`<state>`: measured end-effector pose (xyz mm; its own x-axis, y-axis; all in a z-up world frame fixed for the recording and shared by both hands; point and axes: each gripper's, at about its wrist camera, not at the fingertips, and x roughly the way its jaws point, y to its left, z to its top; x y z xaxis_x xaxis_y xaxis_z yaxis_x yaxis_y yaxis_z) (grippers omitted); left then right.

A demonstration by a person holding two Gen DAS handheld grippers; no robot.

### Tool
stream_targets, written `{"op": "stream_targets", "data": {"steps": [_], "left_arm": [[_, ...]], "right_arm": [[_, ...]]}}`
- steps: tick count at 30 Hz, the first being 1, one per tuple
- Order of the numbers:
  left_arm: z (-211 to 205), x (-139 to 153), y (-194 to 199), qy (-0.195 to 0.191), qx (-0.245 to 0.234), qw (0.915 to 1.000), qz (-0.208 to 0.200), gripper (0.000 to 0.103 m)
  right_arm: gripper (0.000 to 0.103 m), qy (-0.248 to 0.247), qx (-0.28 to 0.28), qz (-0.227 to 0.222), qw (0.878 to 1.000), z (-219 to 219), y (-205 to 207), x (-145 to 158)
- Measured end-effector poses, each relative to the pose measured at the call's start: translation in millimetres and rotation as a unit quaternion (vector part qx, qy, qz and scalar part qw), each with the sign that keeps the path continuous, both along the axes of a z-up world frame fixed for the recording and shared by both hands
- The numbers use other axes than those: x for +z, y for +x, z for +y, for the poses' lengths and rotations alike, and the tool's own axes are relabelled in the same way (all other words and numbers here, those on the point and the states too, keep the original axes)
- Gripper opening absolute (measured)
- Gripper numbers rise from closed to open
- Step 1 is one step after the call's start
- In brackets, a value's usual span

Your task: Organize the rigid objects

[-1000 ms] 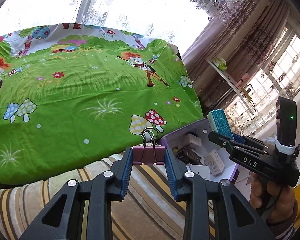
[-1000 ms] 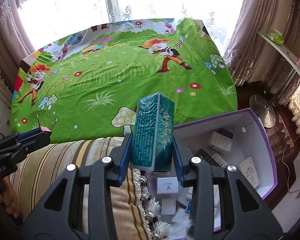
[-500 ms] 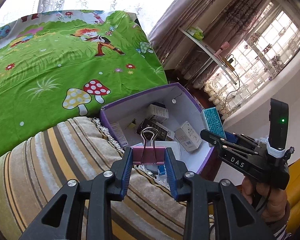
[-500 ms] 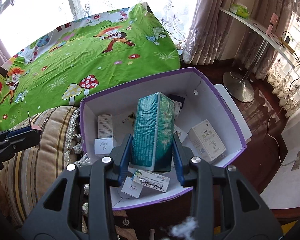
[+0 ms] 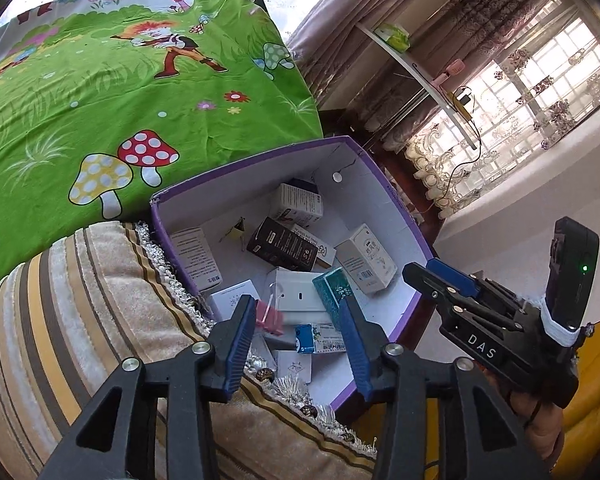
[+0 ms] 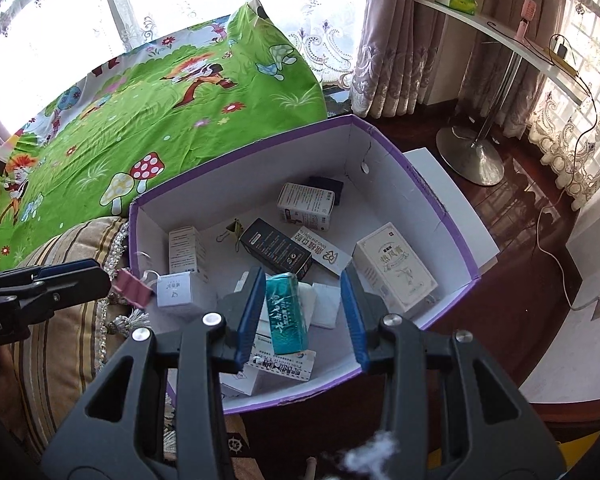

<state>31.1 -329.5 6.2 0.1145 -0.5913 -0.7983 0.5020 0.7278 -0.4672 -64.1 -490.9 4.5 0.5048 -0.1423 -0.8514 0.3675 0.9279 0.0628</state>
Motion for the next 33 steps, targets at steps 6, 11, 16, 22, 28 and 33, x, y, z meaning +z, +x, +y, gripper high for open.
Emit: {"op": "stream_targets", "data": {"steps": [6, 11, 16, 22, 28, 33], "left_arm": [[5.6, 6.2, -5.5, 0.001, 0.001, 0.9999, -0.01, 0.055], [21.6, 4.9, -16.7, -0.014, 0.013, 0.9997, 0.018, 0.066], [32.5, 11.9, -33.1, -0.025, 0.021, 0.9994, 0.012, 0.074], [27.4, 13.2, -49.5, -0.011, 0.005, 0.9997, -0.019, 0.086], [26.3, 10.5, -47.9, -0.027, -0.002, 0.9996, -0.013, 0.097], [21.4, 9.4, -49.0, -0.027, -0.015, 0.9994, -0.014, 0.102]], "right_arm": [[0.066, -0.001, -0.005, -0.004, 1.0, 3.3, -6.2, 6.1], [0.074, -0.009, -0.003, -0.004, 1.0, 14.4, -17.5, 14.5], [0.078, -0.02, 0.001, 0.005, 1.0, 27.7, -31.6, 19.6], [0.081, -0.032, -0.007, 0.014, 0.999, 37.2, -43.1, 20.2], [0.081, -0.035, -0.022, 0.019, 0.999, 34.0, -43.4, 18.2], [0.082, -0.041, -0.024, 0.02, 0.999, 33.1, -43.6, 18.6]]}}
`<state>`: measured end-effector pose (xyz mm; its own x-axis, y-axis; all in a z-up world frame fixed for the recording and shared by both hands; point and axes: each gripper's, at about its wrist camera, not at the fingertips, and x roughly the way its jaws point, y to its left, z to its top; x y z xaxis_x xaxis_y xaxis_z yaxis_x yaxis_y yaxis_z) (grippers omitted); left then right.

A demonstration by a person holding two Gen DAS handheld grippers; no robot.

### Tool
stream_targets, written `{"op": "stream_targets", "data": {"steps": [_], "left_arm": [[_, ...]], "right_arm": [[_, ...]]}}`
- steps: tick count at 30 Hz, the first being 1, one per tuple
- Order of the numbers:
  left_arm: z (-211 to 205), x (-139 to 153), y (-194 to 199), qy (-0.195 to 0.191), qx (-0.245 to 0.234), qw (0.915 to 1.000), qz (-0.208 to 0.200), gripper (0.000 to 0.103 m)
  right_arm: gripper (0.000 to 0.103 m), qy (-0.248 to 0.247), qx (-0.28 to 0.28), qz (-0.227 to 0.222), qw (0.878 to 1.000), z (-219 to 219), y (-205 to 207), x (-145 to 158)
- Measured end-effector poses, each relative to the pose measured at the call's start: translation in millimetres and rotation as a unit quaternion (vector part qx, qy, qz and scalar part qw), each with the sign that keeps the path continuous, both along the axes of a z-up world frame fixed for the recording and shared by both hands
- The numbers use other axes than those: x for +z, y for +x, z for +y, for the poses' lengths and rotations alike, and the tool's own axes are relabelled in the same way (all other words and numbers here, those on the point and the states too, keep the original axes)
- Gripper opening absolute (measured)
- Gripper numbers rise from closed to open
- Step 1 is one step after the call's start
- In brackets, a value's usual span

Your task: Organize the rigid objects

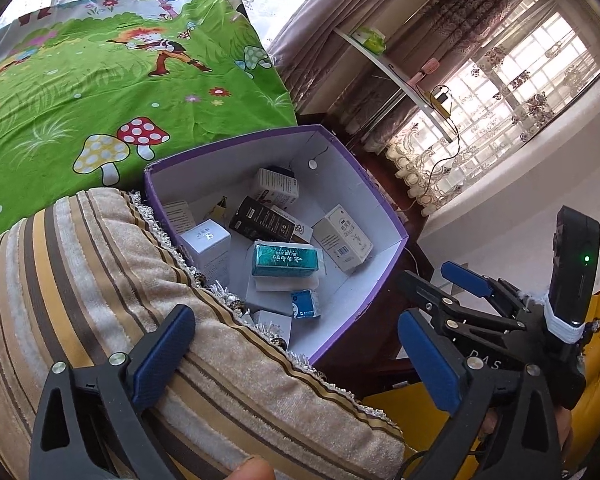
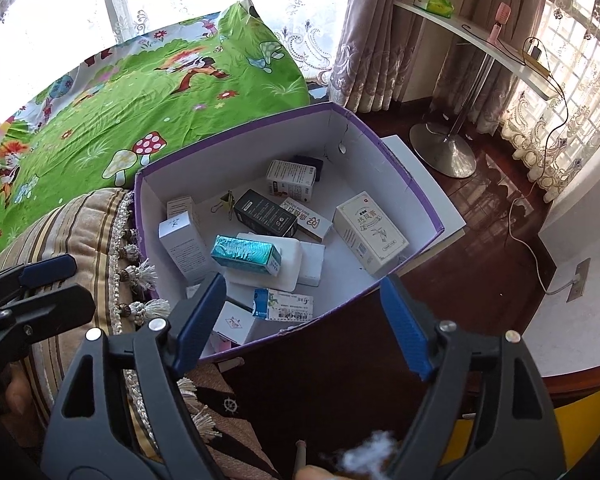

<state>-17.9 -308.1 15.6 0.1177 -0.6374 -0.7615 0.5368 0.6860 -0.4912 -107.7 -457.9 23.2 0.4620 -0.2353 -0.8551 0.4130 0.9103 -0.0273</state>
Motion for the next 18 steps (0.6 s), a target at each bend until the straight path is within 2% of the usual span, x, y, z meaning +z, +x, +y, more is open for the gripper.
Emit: {"op": "stream_targets", "data": {"steps": [18], "left_arm": [[-1.8, -1.8, 2.8, 0.003, 0.009, 1.0, 0.0, 0.102]], "right_arm": [[0.083, 0.003, -0.002, 0.001, 1.0, -1.8, -0.7, -2.0]]}}
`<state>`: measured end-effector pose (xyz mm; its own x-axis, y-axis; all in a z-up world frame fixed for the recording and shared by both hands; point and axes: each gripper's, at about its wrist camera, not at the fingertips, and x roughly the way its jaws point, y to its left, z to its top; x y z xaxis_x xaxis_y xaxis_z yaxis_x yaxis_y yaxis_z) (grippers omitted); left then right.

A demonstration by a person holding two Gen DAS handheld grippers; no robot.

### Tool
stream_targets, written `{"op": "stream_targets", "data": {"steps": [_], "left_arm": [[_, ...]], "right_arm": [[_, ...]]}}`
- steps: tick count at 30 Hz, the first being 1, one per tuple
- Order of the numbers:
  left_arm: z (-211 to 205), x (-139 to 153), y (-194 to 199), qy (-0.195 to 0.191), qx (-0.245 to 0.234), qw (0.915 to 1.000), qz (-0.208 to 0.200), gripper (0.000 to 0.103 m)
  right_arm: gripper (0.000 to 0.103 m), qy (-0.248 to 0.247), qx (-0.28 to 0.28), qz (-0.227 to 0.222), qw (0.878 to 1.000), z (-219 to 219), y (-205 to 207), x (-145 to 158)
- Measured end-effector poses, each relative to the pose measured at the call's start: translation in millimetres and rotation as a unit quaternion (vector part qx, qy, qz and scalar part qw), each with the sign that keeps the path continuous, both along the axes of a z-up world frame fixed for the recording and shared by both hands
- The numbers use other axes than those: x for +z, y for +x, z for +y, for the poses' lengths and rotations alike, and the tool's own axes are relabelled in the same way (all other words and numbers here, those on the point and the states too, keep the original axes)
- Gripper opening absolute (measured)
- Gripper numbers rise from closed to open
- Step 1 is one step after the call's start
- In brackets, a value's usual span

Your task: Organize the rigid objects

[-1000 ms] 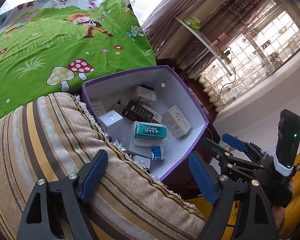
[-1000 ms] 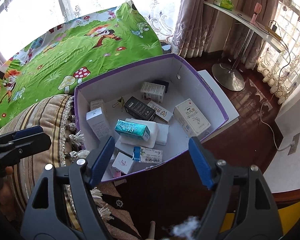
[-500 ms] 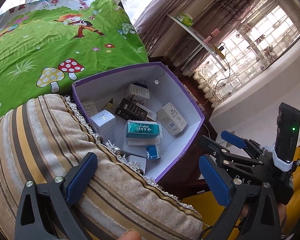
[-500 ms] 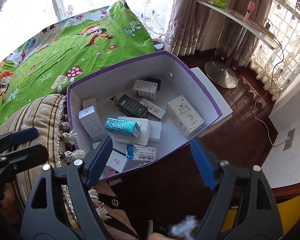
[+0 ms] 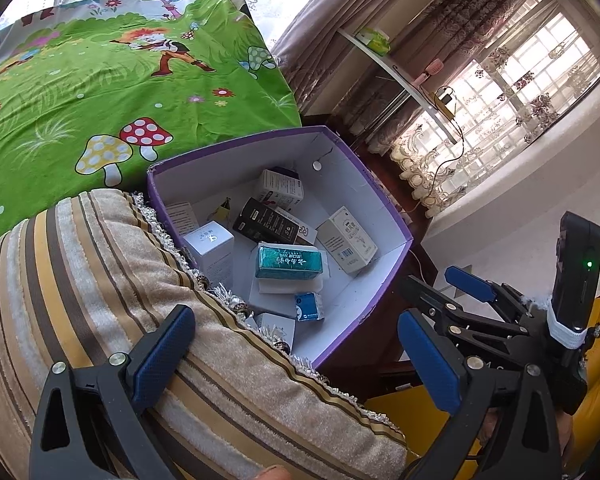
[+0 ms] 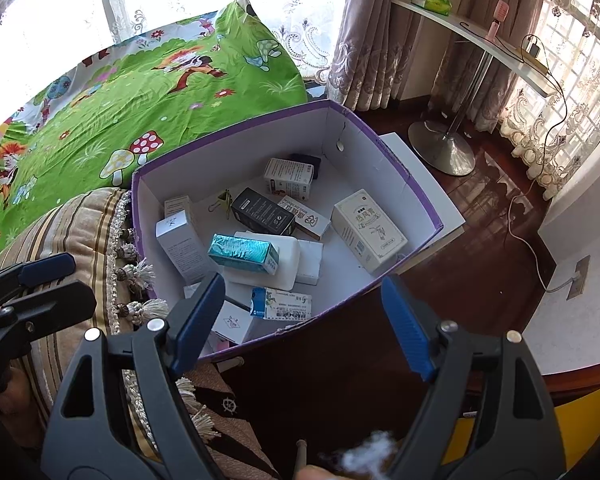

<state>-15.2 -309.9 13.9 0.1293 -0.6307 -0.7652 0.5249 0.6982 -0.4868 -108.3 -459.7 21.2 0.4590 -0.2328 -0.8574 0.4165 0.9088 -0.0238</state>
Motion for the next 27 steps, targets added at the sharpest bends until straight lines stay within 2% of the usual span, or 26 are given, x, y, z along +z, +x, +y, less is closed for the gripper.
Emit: {"op": "stream_targets", "data": {"steps": [27], "left_arm": [[-6.1, -5.4, 9.2, 0.017, 0.012, 0.9998, 0.005, 0.102]], "right_arm": [[0.083, 0.005, -0.003, 0.003, 1.0, -1.5, -0.5, -2.9]]}}
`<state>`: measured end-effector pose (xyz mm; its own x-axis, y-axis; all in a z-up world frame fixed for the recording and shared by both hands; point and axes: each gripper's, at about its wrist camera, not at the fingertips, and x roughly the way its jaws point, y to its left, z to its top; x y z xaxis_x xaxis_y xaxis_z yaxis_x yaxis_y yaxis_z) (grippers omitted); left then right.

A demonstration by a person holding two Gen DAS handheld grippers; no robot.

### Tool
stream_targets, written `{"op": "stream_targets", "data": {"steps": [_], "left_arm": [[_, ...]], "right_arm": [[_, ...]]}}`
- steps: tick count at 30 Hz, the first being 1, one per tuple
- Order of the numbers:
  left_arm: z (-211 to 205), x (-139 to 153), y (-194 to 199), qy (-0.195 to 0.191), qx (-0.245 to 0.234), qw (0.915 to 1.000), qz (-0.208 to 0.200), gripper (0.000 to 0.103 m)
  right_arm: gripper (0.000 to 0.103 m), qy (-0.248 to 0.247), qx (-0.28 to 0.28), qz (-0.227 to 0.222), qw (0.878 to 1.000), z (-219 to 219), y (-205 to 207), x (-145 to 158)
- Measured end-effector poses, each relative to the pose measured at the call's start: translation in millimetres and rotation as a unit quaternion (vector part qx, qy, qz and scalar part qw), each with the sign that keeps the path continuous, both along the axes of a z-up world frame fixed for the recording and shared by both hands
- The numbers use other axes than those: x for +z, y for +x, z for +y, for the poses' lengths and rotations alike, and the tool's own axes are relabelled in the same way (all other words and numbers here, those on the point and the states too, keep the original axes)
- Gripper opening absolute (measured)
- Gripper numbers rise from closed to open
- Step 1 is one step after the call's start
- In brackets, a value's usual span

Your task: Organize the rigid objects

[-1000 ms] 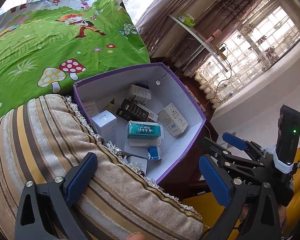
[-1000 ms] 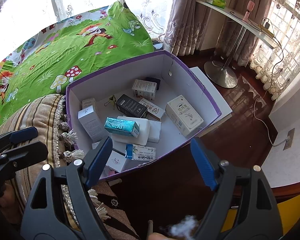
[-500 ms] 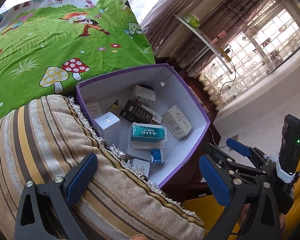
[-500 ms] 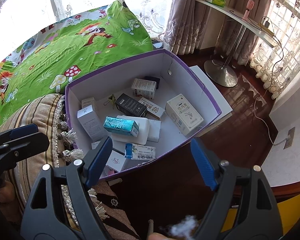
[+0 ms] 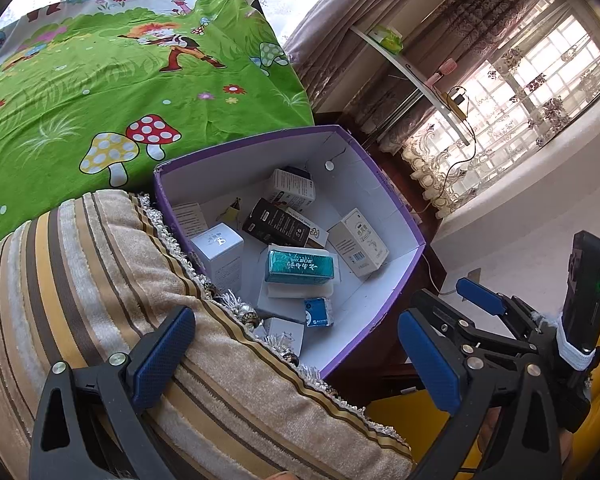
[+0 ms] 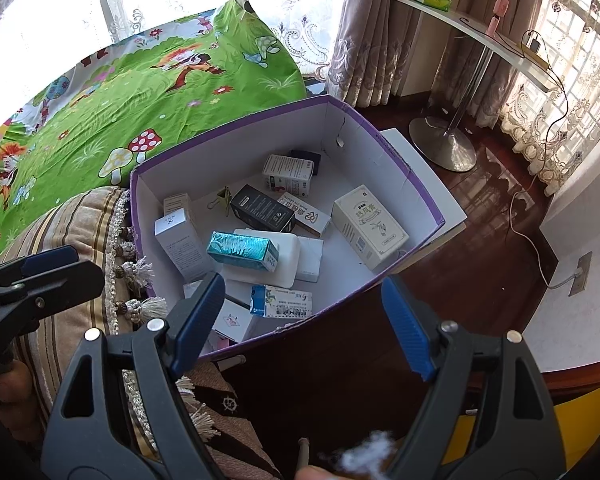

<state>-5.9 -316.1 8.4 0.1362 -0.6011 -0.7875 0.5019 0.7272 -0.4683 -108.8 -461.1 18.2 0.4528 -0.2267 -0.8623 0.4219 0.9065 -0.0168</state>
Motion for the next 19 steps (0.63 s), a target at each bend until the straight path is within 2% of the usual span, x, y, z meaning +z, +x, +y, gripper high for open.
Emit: {"op": "stream_targets", "data": {"steps": [13, 19], "left_arm": [[-0.6, -1.4, 0.2, 0.002, -0.001, 1.0, -0.001, 0.102], [-5.5, -2.1, -2.7, 0.011, -0.006, 0.9998, -0.015, 0.103]], "right_arm": [[0.083, 0.003, -0.001, 0.001, 1.0, 0.1, 0.1, -1.5], [0.083, 0.007, -0.003, 0.002, 1.0, 0.1, -0.3, -3.2]]}}
